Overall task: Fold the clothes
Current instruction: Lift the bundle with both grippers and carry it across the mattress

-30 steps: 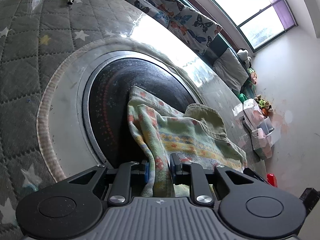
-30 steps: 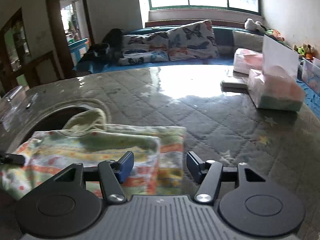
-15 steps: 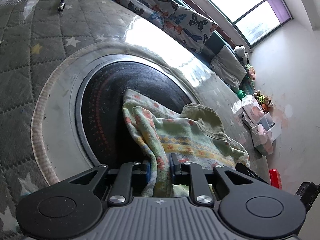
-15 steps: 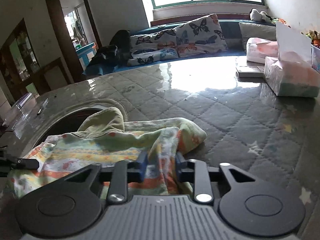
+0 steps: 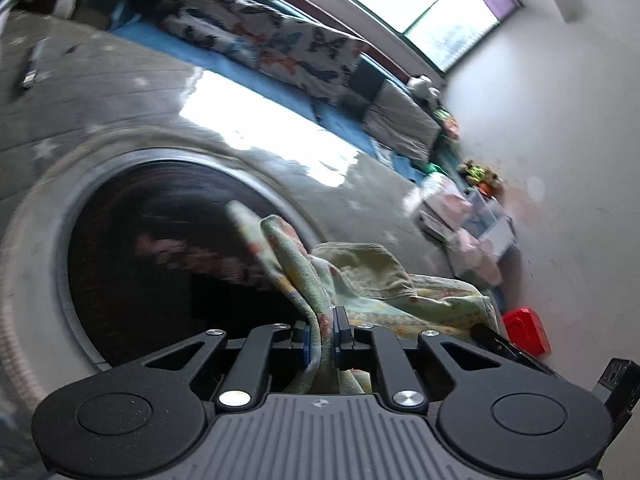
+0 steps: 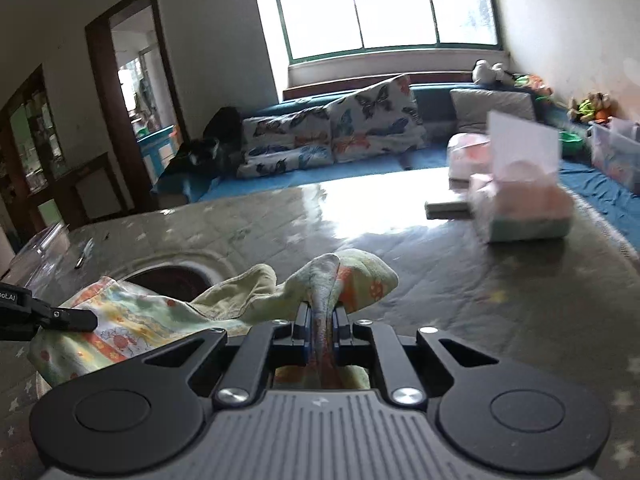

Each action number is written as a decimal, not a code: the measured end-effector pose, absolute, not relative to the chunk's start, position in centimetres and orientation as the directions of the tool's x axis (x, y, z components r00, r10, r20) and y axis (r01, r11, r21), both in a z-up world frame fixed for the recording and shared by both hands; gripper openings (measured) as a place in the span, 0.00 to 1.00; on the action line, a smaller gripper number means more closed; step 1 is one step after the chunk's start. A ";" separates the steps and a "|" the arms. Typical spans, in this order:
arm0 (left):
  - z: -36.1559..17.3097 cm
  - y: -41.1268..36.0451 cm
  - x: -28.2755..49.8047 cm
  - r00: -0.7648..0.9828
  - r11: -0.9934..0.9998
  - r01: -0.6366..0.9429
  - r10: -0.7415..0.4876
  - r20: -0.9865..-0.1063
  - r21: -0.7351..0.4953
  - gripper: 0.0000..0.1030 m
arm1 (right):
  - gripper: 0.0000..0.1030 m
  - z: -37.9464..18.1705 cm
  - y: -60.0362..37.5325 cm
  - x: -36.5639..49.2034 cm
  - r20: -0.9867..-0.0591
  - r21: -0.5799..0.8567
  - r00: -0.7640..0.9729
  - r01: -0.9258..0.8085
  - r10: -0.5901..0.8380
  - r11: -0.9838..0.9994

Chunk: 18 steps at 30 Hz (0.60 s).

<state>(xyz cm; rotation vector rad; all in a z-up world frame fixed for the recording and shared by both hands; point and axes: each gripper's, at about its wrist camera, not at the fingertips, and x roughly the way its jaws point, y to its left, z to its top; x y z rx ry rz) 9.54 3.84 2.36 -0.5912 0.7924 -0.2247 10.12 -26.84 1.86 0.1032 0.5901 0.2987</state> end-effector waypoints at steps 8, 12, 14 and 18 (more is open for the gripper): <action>2.9 -2.6 12.2 0.649 0.823 0.073 -0.468 -0.599 -0.563 0.10 | 0.08 3.8 -31.7 9.5 -0.498 0.126 0.847 -0.143 0.187 0.982; 2.9 -5.6 13.7 0.630 0.816 0.117 -0.501 -0.593 -0.566 0.10 | 0.08 4.2 -34.5 9.6 -0.483 0.120 0.866 -0.083 0.131 0.989; 3.0 -7.1 14.4 0.625 0.813 0.146 -0.517 -0.584 -0.563 0.10 | 0.08 4.1 -35.8 9.6 -0.476 0.118 0.873 -0.054 0.104 0.992; 2.2 -9.3 15.6 0.591 0.809 0.168 -0.540 -0.599 -0.564 0.10 | 0.08 3.4 -38.4 9.8 -0.483 0.124 0.874 0.006 0.056 0.992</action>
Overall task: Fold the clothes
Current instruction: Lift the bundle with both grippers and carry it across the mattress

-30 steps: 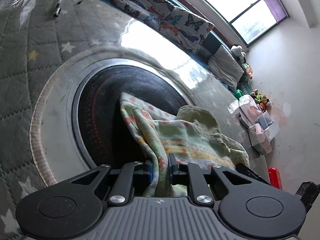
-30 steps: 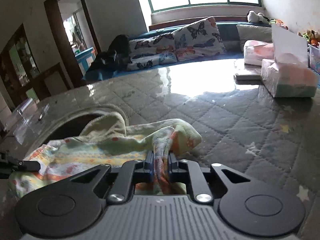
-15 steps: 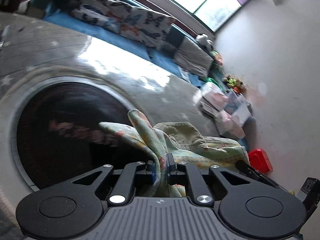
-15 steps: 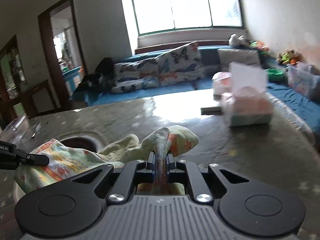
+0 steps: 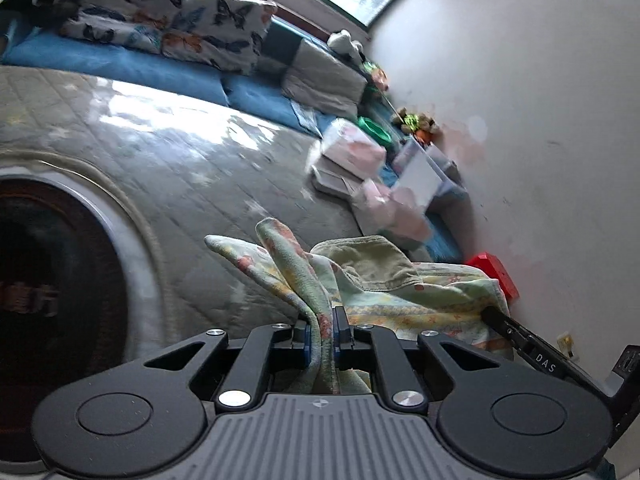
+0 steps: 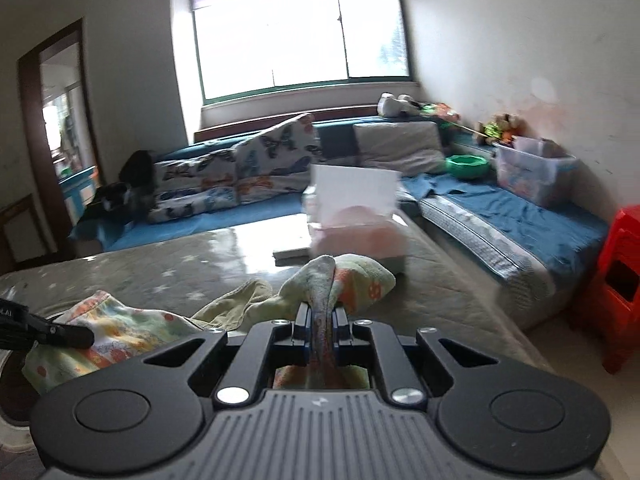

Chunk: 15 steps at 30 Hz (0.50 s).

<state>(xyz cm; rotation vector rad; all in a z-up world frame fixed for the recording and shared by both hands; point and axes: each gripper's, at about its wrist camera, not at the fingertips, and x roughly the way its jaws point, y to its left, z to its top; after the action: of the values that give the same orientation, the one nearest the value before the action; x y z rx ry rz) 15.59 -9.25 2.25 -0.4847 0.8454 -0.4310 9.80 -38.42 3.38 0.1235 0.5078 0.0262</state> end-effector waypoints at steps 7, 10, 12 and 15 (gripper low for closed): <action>-1.0 -11.5 16.2 0.499 0.831 0.146 -0.531 -0.685 -0.537 0.11 | 0.10 -0.4 -42.0 10.4 -0.582 0.126 0.813 0.093 -0.003 0.988; -1.5 -11.4 16.0 0.490 0.847 0.139 -0.509 -0.708 -0.513 0.17 | 0.19 -1.7 -43.0 10.9 -0.620 0.121 0.784 0.128 -0.026 0.984; -1.2 -11.2 16.1 0.502 0.862 0.135 -0.485 -0.716 -0.489 0.24 | 0.19 -1.8 -43.3 10.8 -0.626 0.107 0.778 0.139 -0.042 0.985; -0.5 -10.8 16.4 0.536 0.886 0.130 -0.441 -0.720 -0.446 0.39 | 0.20 -1.5 -43.1 10.5 -0.610 0.101 0.792 0.124 -0.037 0.987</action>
<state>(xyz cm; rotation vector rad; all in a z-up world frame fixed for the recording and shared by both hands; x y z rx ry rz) 16.35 -10.77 -0.47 -0.3608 0.9492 -0.3490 10.50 -43.12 -1.49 0.1389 0.6518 -0.0868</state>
